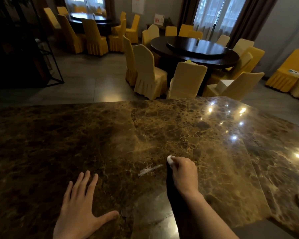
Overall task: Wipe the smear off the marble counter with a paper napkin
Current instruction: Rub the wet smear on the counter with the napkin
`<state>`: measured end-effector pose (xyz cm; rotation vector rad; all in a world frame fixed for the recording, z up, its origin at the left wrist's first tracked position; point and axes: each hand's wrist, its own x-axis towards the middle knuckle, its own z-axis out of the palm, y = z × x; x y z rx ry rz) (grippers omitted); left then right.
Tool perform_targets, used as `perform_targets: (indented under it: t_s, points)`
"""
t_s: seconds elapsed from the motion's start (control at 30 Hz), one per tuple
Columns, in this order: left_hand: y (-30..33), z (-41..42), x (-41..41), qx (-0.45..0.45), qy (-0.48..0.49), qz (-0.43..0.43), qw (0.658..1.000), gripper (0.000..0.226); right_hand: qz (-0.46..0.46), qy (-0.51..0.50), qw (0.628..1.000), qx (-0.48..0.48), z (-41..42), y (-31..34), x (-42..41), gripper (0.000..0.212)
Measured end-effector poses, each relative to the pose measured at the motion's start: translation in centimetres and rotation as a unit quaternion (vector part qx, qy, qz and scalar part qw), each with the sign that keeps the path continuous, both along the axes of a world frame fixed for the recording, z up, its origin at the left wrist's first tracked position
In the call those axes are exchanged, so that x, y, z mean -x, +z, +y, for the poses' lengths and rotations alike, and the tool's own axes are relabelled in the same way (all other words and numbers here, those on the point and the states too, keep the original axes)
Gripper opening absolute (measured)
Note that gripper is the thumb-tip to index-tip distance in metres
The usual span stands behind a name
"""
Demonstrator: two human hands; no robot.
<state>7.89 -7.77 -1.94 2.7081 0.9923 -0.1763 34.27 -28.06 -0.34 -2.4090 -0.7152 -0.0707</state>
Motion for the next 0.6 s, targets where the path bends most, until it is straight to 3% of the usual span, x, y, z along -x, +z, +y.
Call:
perform_targets:
  t_s: [0.17,0.37,0.43,0.53,0.6]
  points:
    - [-0.4,0.3,0.1,0.004,0.001,-0.017,1.000,0.143,0.007,0.064,0.998,-0.005,4.4,-0.2,4.0,0.024]
    - [-0.7,0.3,0.4,0.001,-0.001,-0.021,1.000,0.141,-0.034,0.229,0.972,0.029,4.5,-0.8,7.8,0.015]
    - [-0.7,0.2,0.5,-0.004,-0.004,-0.021,1.000,0.141,-0.045,0.202,0.978,0.037,3.6,-0.4,6.0,0.005]
    - [-0.7,0.1,0.5,-0.006,-0.003,-0.016,1.000,0.140,-0.035,0.099,0.992,0.067,3.8,0.2,4.2,0.009]
    - [-0.6,0.0,0.5,-0.003,-0.008,-0.014,1.000,0.140,-0.042,0.100,0.991,0.078,4.9,0.5,5.4,0.012]
